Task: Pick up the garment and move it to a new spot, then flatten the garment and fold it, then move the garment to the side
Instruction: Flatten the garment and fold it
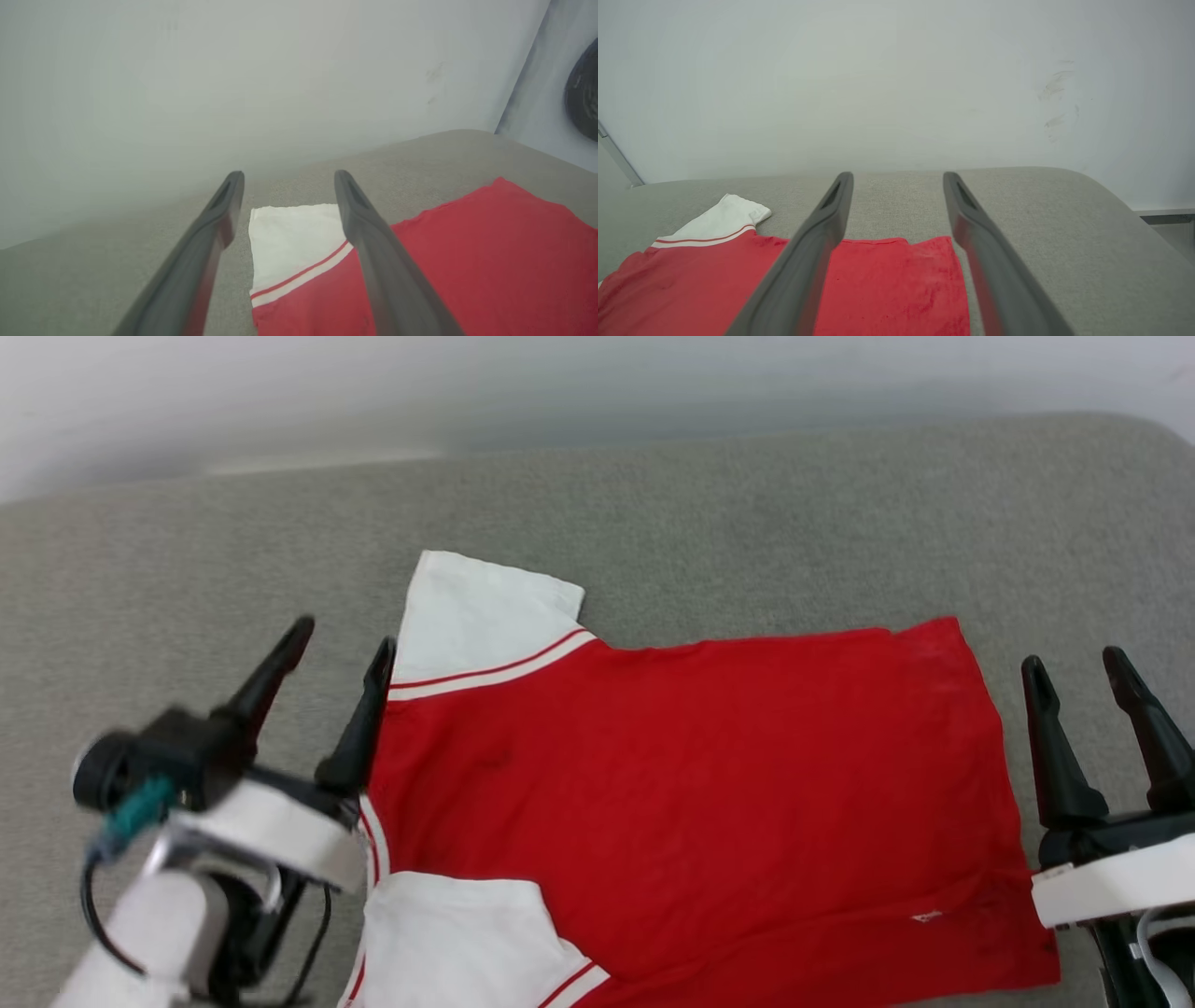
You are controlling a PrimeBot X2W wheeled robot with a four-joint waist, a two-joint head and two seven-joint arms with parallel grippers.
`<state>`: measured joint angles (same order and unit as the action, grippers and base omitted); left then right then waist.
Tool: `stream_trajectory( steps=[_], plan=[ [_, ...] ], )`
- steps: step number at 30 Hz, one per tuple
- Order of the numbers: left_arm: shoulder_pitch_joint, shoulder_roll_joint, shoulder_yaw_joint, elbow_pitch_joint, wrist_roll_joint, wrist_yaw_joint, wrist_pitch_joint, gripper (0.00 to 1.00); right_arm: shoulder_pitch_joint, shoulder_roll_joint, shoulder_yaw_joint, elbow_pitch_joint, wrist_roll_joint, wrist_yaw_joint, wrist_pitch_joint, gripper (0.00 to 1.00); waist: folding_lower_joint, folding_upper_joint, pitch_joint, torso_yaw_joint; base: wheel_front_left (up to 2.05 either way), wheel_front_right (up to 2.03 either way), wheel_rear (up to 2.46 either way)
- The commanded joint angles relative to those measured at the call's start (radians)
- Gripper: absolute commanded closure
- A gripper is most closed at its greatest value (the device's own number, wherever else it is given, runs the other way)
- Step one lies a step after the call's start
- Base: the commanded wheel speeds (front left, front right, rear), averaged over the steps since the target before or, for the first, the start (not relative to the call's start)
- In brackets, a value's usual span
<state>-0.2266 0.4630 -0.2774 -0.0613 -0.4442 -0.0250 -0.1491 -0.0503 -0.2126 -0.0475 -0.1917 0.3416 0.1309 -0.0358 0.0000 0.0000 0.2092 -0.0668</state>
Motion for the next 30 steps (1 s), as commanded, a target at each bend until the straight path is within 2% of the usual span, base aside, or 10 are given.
stream_trajectory(
  steps=[1, 5, 9, 13, 17, 23, 30],
  plan=[
    [-0.045, 0.011, -0.004, 0.008, -0.014, -0.018, 0.036, 0.0, -0.02, 0.008, 0.003, -0.006, -0.001, 0.0, -0.005, 0.0, 0.0, 0.0, 0.043, -0.036, 0.0, 0.0, 0.0],
    [-0.217, 0.085, -0.03, 0.047, -0.071, -0.074, 0.246, 0.0, -0.05, 0.018, 0.019, -0.009, -0.003, 0.0, -0.015, 0.0, 0.0, 0.0, 0.107, -0.087, 0.0, 0.0, 0.0],
    [-0.39, 0.143, -0.063, 0.102, -0.152, -0.095, 0.495, 0.0, -0.071, 0.03, 0.031, 0.011, 0.002, 0.0, -0.034, 0.0, 0.0, 0.0, 0.16, -0.134, 0.0, 0.0, 0.0],
    [-0.528, 0.209, -0.087, 0.189, -0.233, -0.098, 0.794, 0.0, -0.089, 0.045, 0.05, 0.036, 0.002, 0.0, -0.055, 0.0, 0.0, 0.0, 0.207, -0.184, 0.0, 0.0, 0.0],
    [-0.631, 0.249, -0.088, 0.252, -0.275, -0.08, 0.991, 0.0, -0.105, 0.061, 0.074, 0.066, 0.005, 0.0, -0.076, 0.0, 0.0, 0.0, 0.25, -0.233, 0.0, 0.0, 0.0],
    [-0.717, 0.302, -0.097, 0.315, -0.296, -0.047, 1.189, 0.0, -0.124, 0.078, 0.104, 0.111, 0.015, 0.0, -0.111, 0.0, 0.0, 0.0, 0.297, -0.289, 0.0, 0.0, 0.0],
    [-0.743, 0.362, -0.109, 0.348, -0.269, -0.025, 1.272, 0.0, -0.14, 0.09, 0.131, 0.143, 0.019, 0.0, -0.138, 0.0, 0.0, 0.0, 0.337, -0.332, 0.0, 0.0, 0.0]
  ],
)
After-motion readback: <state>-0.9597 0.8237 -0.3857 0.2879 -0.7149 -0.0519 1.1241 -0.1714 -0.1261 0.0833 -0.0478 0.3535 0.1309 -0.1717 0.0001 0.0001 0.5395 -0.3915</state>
